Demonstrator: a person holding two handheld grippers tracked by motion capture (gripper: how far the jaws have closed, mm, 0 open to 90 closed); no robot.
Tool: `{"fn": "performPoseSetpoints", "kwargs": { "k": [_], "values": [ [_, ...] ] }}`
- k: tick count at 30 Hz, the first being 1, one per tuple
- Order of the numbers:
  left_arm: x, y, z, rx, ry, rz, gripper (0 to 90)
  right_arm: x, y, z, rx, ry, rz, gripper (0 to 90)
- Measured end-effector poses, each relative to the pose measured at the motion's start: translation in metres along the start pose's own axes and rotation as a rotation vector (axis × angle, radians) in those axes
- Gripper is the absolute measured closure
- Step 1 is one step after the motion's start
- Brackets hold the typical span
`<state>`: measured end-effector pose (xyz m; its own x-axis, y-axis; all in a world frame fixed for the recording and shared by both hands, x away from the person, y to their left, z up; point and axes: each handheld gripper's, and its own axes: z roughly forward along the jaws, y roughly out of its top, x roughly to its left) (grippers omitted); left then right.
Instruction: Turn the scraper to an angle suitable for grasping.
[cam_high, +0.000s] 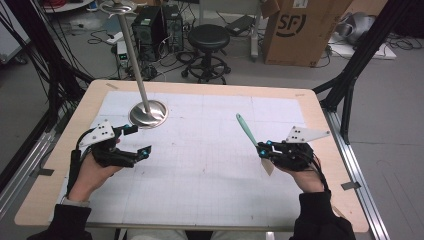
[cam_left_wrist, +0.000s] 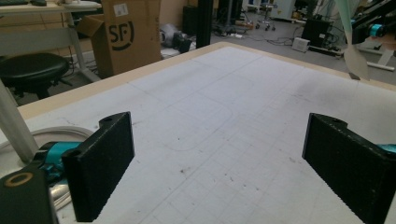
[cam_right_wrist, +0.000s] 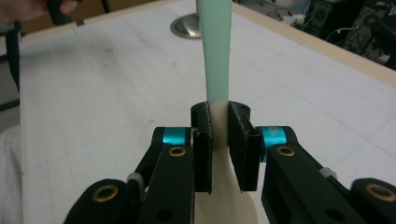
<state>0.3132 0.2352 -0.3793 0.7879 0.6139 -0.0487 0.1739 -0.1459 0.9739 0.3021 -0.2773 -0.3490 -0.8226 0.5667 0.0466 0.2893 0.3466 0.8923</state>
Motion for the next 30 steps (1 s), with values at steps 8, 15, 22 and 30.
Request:
{"fn": "performPoseSetpoints", "kwargs": {
  "k": [8,15,22,30],
  "values": [
    [-0.002,-0.001,-0.004,-0.001,0.009,-0.003,9.6,-0.001,0.006,0.003,-0.026,-0.004,-0.015,80.2],
    [-0.005,-0.001,-0.004,0.008,0.02,-0.002,9.6,-0.003,0.007,0.006,-0.035,0.005,-0.017,80.2],
    [-0.008,-0.001,-0.004,0.014,0.02,0.01,9.6,-0.007,0.014,-0.004,-0.122,-0.007,0.01,80.2],
    [-0.01,-0.004,-0.009,0.003,0.021,0.0,9.6,-0.006,0.019,0.0,-0.12,-0.014,0.002,80.1]
  ]
}}
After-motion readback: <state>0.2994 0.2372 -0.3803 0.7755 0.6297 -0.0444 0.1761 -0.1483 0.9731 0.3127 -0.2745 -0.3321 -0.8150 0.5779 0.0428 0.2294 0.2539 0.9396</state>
